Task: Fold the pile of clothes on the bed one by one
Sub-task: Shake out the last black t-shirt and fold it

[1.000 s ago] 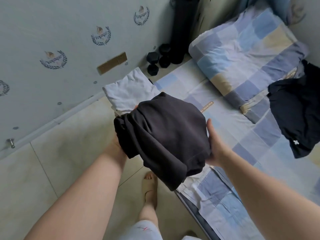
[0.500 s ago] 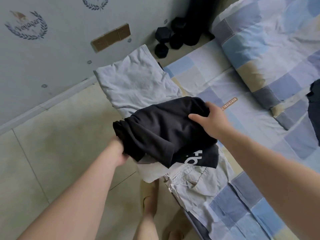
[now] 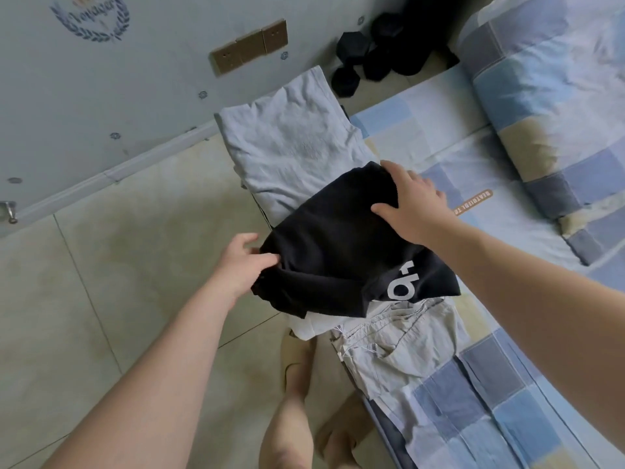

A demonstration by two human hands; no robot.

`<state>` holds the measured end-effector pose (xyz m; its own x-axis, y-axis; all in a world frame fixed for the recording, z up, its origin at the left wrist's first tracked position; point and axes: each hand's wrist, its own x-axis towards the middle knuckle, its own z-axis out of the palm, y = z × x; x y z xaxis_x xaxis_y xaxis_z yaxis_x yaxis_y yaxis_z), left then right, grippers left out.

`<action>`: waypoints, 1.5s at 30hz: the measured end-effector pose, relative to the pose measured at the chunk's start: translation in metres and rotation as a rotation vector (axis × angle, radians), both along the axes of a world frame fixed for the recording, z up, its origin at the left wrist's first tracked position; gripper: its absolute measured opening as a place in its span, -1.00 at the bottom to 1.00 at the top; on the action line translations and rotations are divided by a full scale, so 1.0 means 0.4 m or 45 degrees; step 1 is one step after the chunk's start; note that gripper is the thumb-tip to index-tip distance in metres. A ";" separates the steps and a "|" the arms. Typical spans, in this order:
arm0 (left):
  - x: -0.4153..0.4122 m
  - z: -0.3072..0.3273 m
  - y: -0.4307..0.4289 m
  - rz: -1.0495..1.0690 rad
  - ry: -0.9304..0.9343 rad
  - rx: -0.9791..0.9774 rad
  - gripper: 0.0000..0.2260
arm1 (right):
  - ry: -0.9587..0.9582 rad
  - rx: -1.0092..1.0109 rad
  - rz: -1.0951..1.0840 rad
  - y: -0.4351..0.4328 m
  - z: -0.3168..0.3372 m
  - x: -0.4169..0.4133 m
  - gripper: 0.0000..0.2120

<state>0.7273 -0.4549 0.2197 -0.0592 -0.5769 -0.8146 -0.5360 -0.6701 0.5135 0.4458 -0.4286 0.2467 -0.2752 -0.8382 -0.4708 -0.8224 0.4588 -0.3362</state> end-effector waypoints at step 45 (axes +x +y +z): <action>-1.198 -0.115 1.043 -2.148 -0.088 -1.167 -0.29 | 0.148 -0.001 -1.138 1.578 -0.059 -0.657 -0.39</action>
